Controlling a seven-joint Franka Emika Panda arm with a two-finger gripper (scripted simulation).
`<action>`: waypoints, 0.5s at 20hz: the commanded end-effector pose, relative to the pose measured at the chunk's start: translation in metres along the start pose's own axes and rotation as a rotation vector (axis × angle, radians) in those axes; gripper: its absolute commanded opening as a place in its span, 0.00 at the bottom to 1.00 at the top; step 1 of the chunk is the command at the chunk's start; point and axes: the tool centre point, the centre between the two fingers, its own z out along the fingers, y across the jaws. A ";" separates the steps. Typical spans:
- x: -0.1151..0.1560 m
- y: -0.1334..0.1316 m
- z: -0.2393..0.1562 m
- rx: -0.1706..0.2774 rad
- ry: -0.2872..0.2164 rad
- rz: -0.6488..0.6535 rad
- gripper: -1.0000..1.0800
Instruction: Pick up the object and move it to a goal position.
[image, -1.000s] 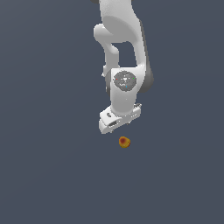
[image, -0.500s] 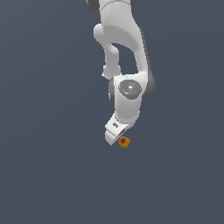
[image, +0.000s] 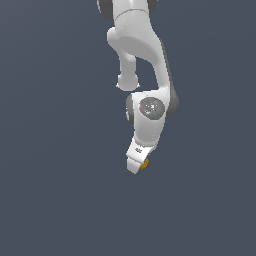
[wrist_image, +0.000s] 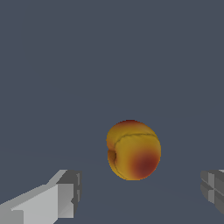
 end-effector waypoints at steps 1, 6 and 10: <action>0.003 0.001 0.002 -0.003 0.002 -0.036 0.96; 0.005 0.003 0.004 -0.005 0.004 -0.071 0.96; 0.005 0.002 0.004 -0.004 0.004 -0.069 0.96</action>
